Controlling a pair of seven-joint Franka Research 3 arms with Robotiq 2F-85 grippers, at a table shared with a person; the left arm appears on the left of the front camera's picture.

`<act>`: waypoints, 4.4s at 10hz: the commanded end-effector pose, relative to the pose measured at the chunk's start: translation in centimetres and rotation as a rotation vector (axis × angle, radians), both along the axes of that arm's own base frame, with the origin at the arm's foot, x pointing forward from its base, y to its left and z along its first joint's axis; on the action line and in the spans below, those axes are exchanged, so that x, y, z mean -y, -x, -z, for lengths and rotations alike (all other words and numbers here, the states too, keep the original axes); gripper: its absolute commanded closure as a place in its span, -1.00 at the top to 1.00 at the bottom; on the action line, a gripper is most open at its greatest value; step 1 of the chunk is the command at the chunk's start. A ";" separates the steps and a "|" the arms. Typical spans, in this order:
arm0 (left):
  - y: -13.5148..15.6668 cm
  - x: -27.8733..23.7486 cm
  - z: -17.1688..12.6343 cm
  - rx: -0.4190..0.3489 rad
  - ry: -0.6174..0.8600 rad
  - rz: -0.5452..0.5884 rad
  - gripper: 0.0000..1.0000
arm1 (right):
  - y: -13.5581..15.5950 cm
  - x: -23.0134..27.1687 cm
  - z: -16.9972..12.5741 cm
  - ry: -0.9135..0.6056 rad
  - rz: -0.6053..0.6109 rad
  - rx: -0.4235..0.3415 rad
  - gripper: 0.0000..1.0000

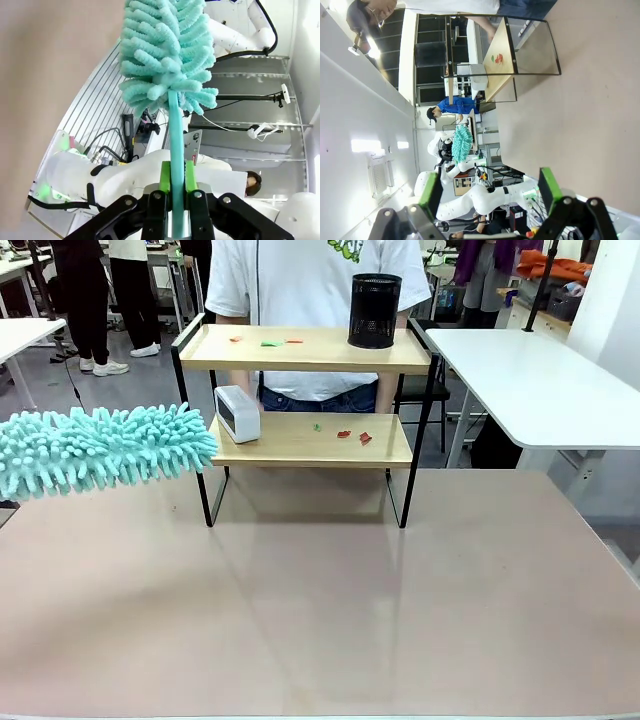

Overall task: Clean the shelf.
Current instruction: Clean the specific tier of the Shelf with the Duster once objects are removed.

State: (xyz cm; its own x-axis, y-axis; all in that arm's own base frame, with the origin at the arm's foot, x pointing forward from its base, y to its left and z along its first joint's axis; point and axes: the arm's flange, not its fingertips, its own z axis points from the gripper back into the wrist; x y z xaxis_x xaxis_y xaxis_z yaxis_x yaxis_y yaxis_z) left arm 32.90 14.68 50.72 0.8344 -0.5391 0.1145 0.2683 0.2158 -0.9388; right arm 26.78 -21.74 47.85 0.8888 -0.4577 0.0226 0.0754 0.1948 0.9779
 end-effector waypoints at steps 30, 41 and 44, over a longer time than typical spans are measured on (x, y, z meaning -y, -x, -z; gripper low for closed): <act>2.0 25.8 -5.8 0.402 -0.505 -0.399 -1.00 | -0.2 0.1 -0.2 -0.003 -0.005 0.033 1.00; -1.1 30.3 -3.9 0.443 -0.659 -0.618 -0.75 | -0.2 0.1 -0.2 -0.003 -0.005 0.033 1.00; -2.0 32.3 -2.2 0.497 -0.725 -0.739 -0.75 | -0.2 0.1 -0.2 -0.003 -0.005 0.033 1.00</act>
State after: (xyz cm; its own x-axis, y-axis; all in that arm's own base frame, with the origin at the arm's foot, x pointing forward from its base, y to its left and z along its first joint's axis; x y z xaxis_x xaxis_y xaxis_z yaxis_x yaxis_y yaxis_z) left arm 34.99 -16.51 53.66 0.9333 -0.0524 0.3554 0.2000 0.8976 -0.3929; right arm 26.79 -21.77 47.85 0.8893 -0.4568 0.0227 0.0755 0.1956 0.9778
